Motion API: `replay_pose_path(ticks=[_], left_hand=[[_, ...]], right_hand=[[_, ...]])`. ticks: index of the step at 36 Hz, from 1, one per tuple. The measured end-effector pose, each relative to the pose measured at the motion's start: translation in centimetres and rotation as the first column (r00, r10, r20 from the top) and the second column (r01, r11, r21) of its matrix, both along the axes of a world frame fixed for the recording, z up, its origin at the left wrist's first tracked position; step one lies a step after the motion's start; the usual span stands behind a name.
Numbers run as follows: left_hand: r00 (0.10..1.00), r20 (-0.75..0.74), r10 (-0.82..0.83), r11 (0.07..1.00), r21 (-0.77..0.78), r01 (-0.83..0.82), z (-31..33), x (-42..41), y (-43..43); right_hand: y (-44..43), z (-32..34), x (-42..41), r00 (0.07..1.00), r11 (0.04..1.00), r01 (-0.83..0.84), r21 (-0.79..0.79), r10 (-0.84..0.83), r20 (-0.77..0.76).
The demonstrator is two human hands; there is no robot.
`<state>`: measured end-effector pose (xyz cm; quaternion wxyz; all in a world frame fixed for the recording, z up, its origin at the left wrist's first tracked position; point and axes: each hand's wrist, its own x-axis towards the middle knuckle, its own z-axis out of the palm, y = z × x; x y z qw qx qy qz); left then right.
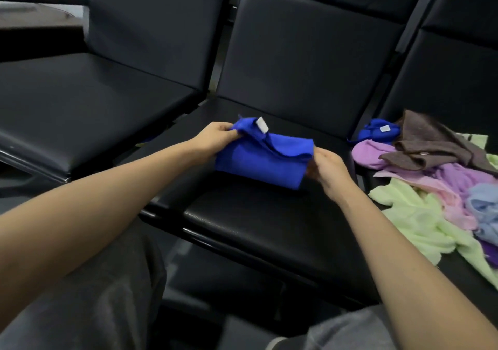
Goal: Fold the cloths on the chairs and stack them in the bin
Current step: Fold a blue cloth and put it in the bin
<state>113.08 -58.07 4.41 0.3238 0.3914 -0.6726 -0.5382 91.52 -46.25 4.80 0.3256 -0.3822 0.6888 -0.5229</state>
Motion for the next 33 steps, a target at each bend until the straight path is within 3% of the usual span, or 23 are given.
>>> replay_pose_path(ticks=[3,5,8,10,13,16,19,21,23,28,30,33], left_hand=[[0.984,0.015,0.177,0.971,0.162,-0.177,-0.4,-1.4,-0.6],[0.979,0.114,0.172,0.957,0.215,-0.193,-0.7,-1.8,-0.8],[0.929,0.330,0.169,0.976,0.076,-0.205,-1.2,-2.1,-0.9],[0.931,0.289,0.221,0.974,-0.011,-0.227,-1.3,-2.6,-1.0],[0.962,0.047,0.270,0.959,-0.103,-0.264,-0.7,-3.4,-1.1],[0.929,-0.083,0.359,0.932,-0.023,-0.362,-0.2,-3.8,-1.6],[0.937,0.074,0.341,0.932,0.105,-0.347,-1.1,-4.1,-2.3],[0.937,0.203,0.286,0.942,0.123,-0.314,-1.3,-4.0,-2.1],[0.936,0.226,0.269,0.949,0.105,-0.298,-1.3,-3.9,-2.2],[0.935,0.257,0.243,0.962,0.058,-0.266,-1.1,-3.6,-2.0],[0.945,0.216,0.247,0.959,0.083,-0.269,-1.2,-3.6,-2.0],[0.951,0.039,0.306,0.934,0.183,-0.308,-1.1,-3.7,-2.3]], right_hand=[[-1.4,-0.5,1.0,0.977,1.000,-0.021,0.015,0.017,0.214],[-2.2,-1.5,1.7,0.990,0.990,-0.074,0.120,0.058,0.128],[-3.4,-2.5,2.2,0.999,0.988,0.030,0.149,-0.026,-0.028],[-3.9,-2.6,2.2,0.993,0.990,0.111,0.083,-0.114,0.027],[-4.1,-1.9,2.0,0.983,0.981,0.181,-0.075,-0.178,0.042],[-4.6,-1.3,1.6,0.964,0.955,0.259,-0.143,-0.246,0.100],[-5.1,-1.7,1.1,0.966,0.973,0.231,-0.006,-0.229,0.120],[-5.1,-2.5,1.1,0.976,0.974,0.187,0.129,-0.199,0.090],[-5.0,-3.0,1.2,0.981,0.968,0.182,0.171,-0.192,0.044],[-4.5,-2.7,1.1,0.982,0.972,0.190,0.137,-0.187,-0.036],[-4.3,-2.8,1.1,0.977,0.976,0.209,0.055,-0.211,0.032],[-4.4,-2.3,1.0,0.939,0.960,0.262,-0.098,-0.230,0.254]])
